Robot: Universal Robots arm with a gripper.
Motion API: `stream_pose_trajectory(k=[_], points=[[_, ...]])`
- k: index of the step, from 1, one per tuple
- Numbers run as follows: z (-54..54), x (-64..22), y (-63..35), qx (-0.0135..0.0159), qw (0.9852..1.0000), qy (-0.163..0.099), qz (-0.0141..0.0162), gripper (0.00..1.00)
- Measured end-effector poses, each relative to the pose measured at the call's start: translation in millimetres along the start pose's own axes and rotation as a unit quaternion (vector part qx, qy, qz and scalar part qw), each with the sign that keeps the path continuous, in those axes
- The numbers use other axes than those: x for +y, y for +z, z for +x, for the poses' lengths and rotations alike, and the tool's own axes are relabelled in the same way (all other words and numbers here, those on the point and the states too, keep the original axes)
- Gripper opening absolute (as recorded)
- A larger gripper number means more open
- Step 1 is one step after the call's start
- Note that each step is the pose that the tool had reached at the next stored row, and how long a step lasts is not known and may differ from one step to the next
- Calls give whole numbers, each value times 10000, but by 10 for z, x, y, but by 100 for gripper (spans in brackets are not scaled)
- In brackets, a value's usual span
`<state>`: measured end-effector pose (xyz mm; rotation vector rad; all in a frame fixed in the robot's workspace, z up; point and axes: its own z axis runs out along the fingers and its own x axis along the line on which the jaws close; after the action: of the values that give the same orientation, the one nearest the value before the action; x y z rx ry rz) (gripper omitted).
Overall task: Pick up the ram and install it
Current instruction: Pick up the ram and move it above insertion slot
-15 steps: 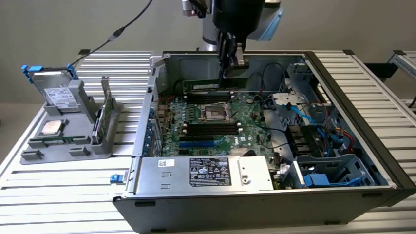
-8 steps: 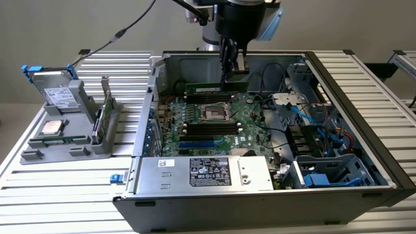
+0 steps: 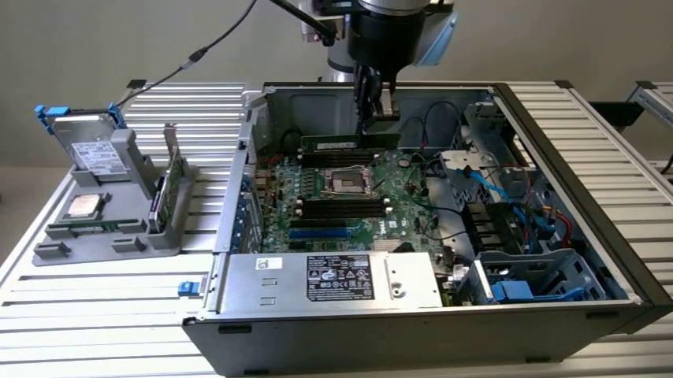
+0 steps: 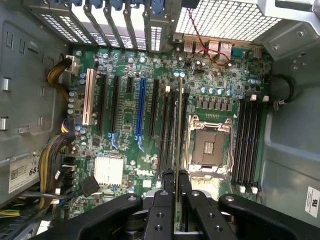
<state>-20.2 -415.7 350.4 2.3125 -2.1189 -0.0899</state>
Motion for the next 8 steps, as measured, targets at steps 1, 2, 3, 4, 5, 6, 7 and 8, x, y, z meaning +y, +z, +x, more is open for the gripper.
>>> stream_pose_trajectory(k=[1, 2, 3, 4, 5, 6, 7, 8], points=[[0, -1, 9, 15, 10000, 15, -1, 14], [0, -1, 17, 31, 10000, 42, -1, 14], [0, -1, 25, 45, 10000, 73, -1, 14], [0, -1, 33, 58, 9999, 109, -2, 14], [1, -2, 40, 69, 9999, 149, -2, 14], [1, -2, 47, 75, 9998, 193, -1, 14], [1, -3, 55, 81, 9997, 238, 0, 14], [1, -3, 63, 85, 9996, 284, 2, 14]])
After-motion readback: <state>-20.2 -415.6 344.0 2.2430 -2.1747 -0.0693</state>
